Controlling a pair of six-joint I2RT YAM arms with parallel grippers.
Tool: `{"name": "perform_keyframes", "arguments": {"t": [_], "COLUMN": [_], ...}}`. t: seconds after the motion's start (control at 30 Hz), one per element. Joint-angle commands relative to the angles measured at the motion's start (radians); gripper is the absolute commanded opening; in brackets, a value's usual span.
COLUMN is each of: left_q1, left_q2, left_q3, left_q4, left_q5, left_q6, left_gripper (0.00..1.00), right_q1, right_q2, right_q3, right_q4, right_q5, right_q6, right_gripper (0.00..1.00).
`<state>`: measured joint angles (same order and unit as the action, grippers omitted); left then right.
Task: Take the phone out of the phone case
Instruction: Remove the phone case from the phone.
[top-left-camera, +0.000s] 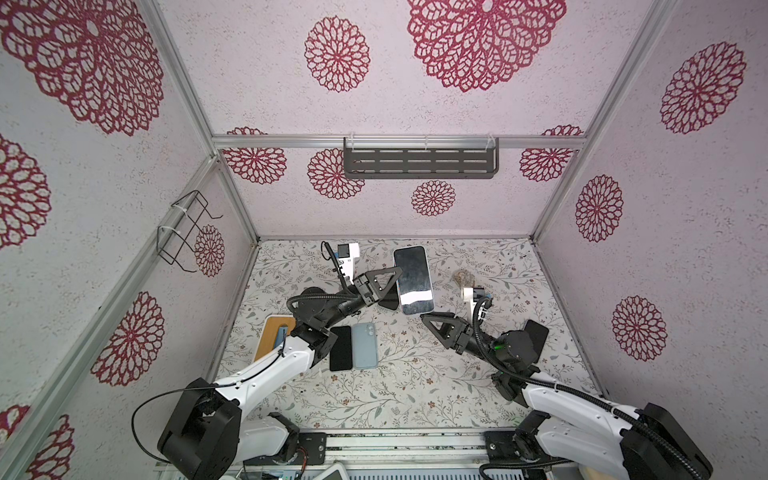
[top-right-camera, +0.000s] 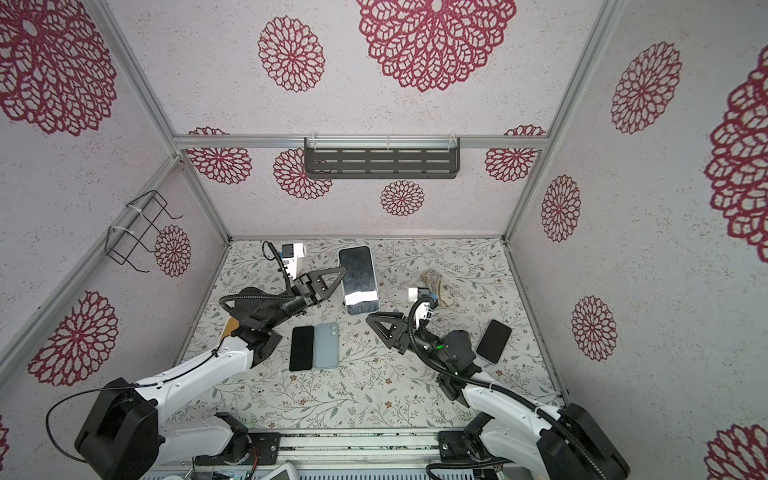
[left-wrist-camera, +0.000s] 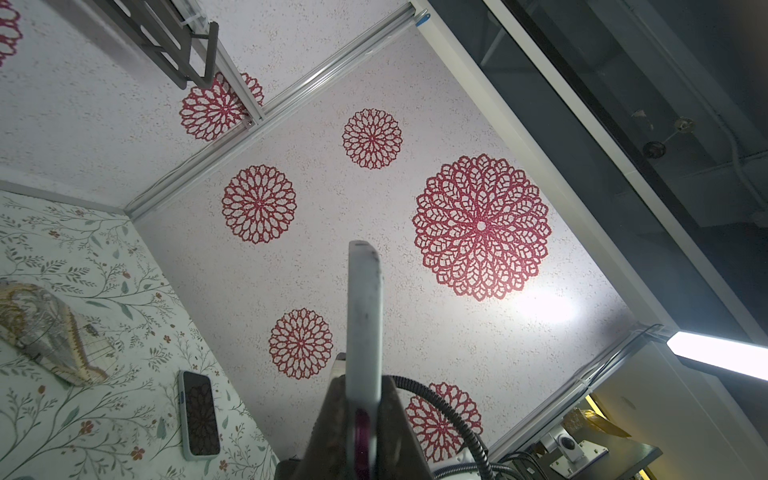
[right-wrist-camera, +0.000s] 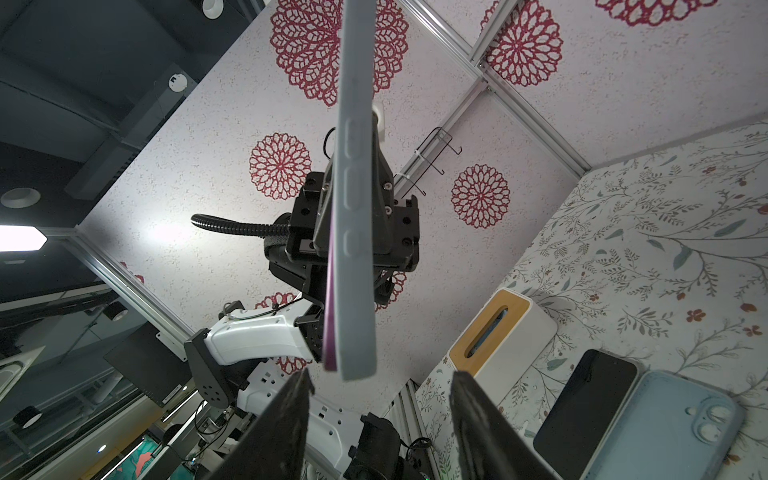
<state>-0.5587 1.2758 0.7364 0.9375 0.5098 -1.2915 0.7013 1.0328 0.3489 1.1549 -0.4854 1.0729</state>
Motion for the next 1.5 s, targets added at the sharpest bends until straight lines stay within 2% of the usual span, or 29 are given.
{"name": "perform_keyframes", "arguments": {"t": [0.0, 1.17, 1.47], "left_q1": [-0.006, -0.025, -0.044], "left_q2": [-0.012, -0.016, -0.017], "left_q3": [0.018, 0.008, -0.018], "left_q4": [0.074, 0.095, 0.121], "left_q5": [-0.005, 0.017, 0.03], "left_q6": [-0.008, -0.004, -0.003], "left_gripper": [0.0, 0.0, 0.0], "right_q1": [0.004, -0.01, -0.037], "right_q2": [-0.004, 0.022, 0.048], "right_q3": [0.004, 0.026, 0.029], "right_q4": [0.058, 0.049, 0.091], "right_q5": [0.001, 0.032, 0.038], "right_q6": [-0.02, -0.015, 0.018], "right_gripper": [0.57, 0.57, 0.54]}}
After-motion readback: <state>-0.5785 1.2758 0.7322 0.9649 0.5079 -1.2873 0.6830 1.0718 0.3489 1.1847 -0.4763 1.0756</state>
